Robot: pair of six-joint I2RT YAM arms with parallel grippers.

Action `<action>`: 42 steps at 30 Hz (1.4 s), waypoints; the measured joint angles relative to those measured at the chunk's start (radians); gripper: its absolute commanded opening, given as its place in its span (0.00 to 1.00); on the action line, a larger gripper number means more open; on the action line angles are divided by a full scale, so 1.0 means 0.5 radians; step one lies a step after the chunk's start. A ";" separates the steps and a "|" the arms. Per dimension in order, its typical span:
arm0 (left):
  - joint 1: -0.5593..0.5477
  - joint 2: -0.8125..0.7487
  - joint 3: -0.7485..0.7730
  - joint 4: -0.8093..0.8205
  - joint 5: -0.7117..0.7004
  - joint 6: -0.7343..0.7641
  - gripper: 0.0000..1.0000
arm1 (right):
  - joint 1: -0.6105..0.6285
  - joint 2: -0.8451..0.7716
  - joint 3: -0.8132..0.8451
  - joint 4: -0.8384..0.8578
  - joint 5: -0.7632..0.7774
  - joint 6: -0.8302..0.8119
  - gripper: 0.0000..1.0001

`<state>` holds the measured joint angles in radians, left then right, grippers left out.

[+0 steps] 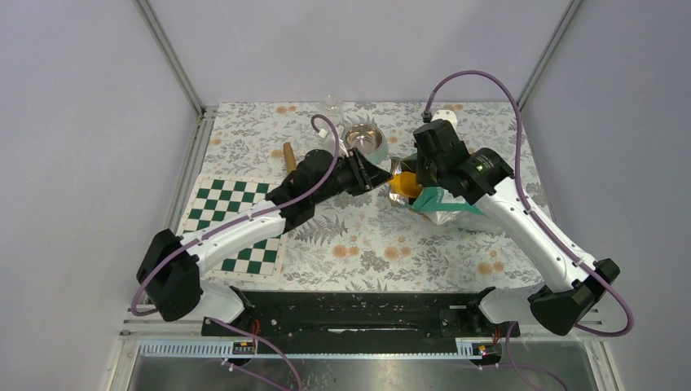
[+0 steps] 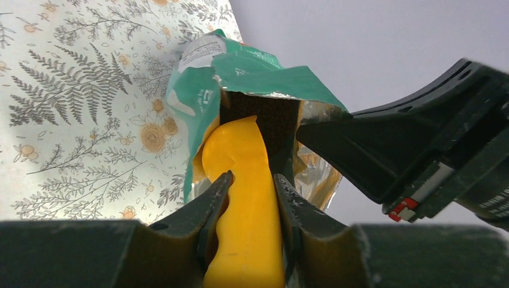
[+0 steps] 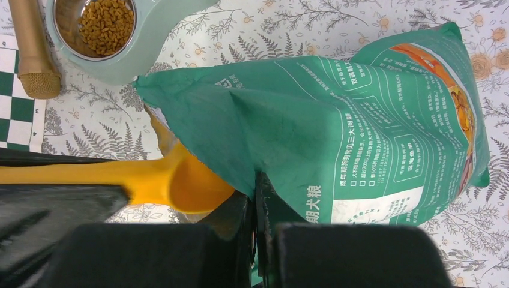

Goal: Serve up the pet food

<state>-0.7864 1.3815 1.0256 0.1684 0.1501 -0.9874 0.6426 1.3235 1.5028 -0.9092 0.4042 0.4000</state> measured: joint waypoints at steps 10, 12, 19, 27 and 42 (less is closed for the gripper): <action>-0.230 0.289 0.002 0.182 -0.313 0.183 0.00 | 0.052 0.050 -0.029 0.002 0.014 0.077 0.00; -0.256 0.365 0.014 0.181 -0.361 0.212 0.00 | 0.053 0.050 -0.044 0.005 0.014 0.096 0.00; -0.275 0.629 0.074 0.289 -0.257 0.175 0.00 | 0.060 0.017 -0.150 0.054 0.005 0.165 0.00; -0.231 0.801 0.095 0.600 -0.007 -0.080 0.00 | 0.056 -0.125 -0.297 0.092 0.010 0.246 0.00; -0.065 0.507 -0.362 1.065 0.151 -0.506 0.00 | 0.048 -0.173 -0.290 0.042 0.011 0.294 0.00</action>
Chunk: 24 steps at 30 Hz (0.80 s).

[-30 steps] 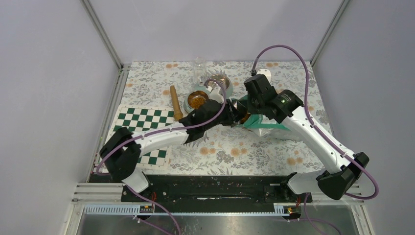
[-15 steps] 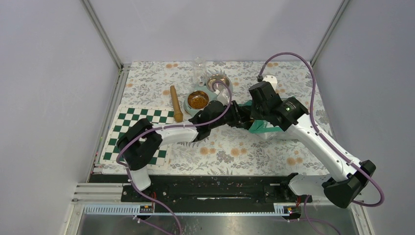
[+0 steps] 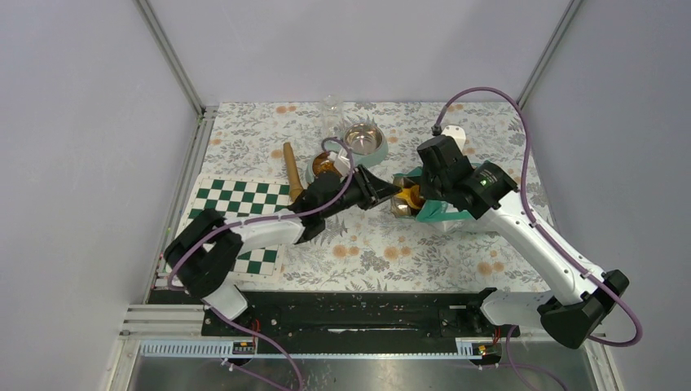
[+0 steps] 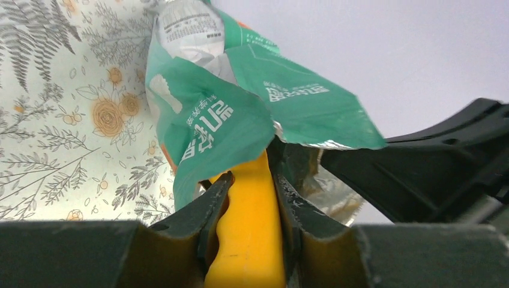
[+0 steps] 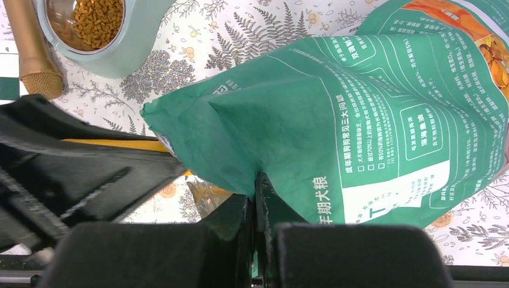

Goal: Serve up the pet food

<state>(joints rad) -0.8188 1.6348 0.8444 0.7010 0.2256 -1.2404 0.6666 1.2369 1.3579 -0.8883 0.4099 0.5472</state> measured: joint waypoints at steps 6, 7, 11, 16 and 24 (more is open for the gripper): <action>0.089 -0.323 -0.069 -0.156 -0.028 0.033 0.00 | -0.019 0.000 0.072 -0.055 0.009 -0.009 0.00; 0.098 -0.370 -0.069 -0.184 -0.034 0.049 0.00 | -0.027 0.000 0.091 -0.070 0.016 -0.014 0.00; 0.130 -0.500 -0.069 -0.313 -0.037 0.087 0.00 | -0.064 0.007 0.207 -0.154 0.031 -0.031 0.00; 0.182 -0.530 -0.068 -0.390 -0.022 0.085 0.00 | -0.130 0.053 0.336 -0.208 -0.026 -0.032 0.00; 0.212 -0.530 -0.009 -0.512 0.015 0.154 0.00 | -0.259 0.089 0.430 -0.236 -0.222 -0.021 0.00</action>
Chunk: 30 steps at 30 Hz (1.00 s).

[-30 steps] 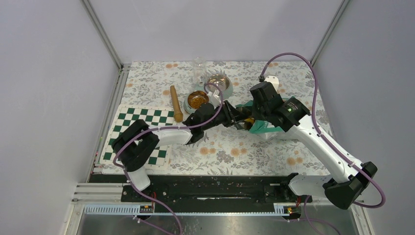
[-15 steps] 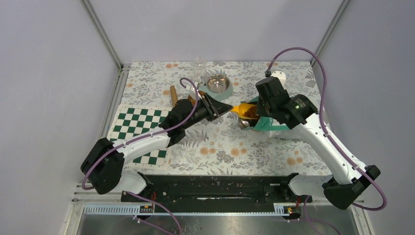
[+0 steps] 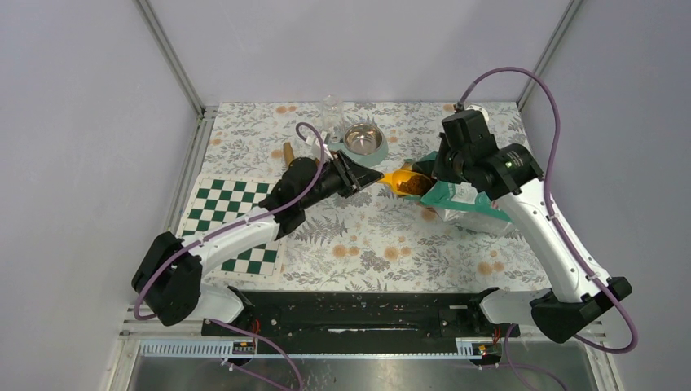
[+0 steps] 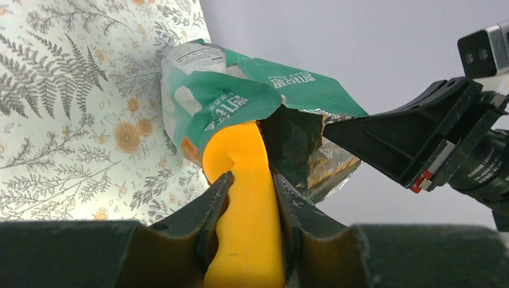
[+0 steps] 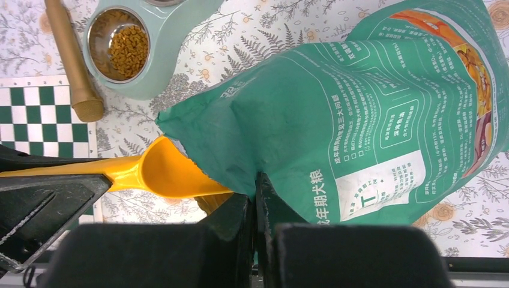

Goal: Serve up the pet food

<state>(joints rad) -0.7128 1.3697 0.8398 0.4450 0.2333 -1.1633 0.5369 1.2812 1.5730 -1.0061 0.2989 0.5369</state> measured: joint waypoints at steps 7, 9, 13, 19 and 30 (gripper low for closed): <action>0.002 0.000 0.179 -0.164 0.006 0.253 0.00 | -0.090 0.003 0.093 -0.021 -0.139 0.022 0.00; 0.012 0.000 0.233 -0.222 0.014 0.247 0.00 | -0.105 0.018 0.143 -0.033 -0.168 0.027 0.00; 0.108 0.017 0.269 -0.211 0.111 0.069 0.00 | -0.137 0.060 0.240 -0.045 -0.236 0.057 0.00; 0.191 0.065 0.268 -0.132 0.216 -0.230 0.00 | -0.243 0.077 0.290 -0.042 -0.380 0.120 0.00; 0.222 -0.013 0.262 -0.085 0.175 -0.430 0.00 | -0.520 0.027 0.288 -0.034 -0.612 0.158 0.00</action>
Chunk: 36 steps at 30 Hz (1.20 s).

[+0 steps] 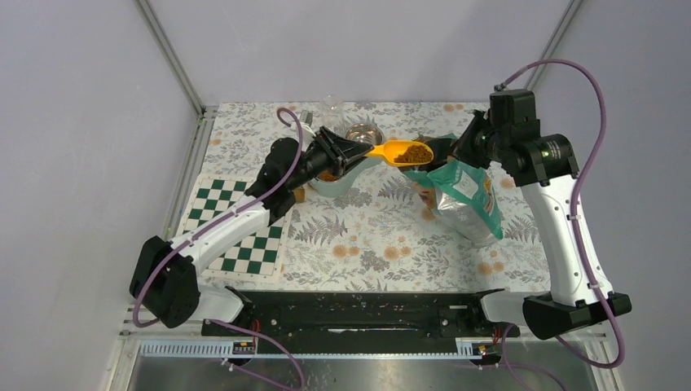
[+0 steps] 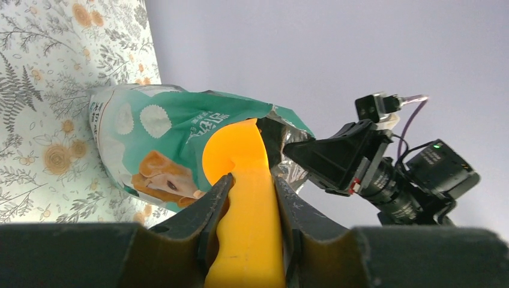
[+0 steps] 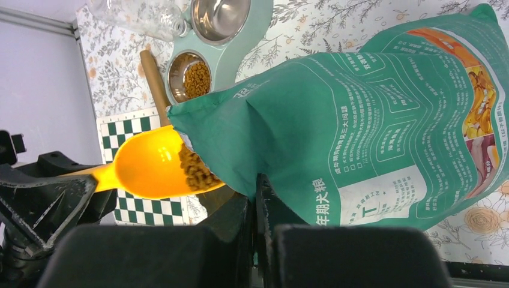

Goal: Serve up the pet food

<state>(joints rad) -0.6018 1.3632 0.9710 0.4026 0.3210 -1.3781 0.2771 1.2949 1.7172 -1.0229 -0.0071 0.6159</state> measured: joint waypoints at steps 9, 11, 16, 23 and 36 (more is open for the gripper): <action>0.014 -0.071 0.000 0.021 -0.013 -0.142 0.00 | -0.182 -0.038 -0.026 0.024 -0.166 0.010 0.00; 0.001 -0.038 0.000 0.073 -0.012 -0.200 0.00 | -0.202 -0.038 -0.032 0.031 -0.204 0.017 0.00; -0.037 0.063 0.002 0.156 0.008 -0.301 0.00 | -0.239 -0.038 -0.060 0.066 -0.288 0.037 0.00; 0.009 0.048 0.020 0.156 0.162 -0.307 0.00 | -0.295 -0.036 -0.060 0.079 -0.323 0.066 0.00; 0.262 -0.269 -0.119 0.342 0.354 -0.513 0.00 | -0.373 0.011 0.003 0.093 -0.319 0.083 0.00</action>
<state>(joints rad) -0.4706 1.2289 0.9115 0.5735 0.4980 -1.6348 0.0906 1.3006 1.7187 -0.9764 -0.1665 0.6575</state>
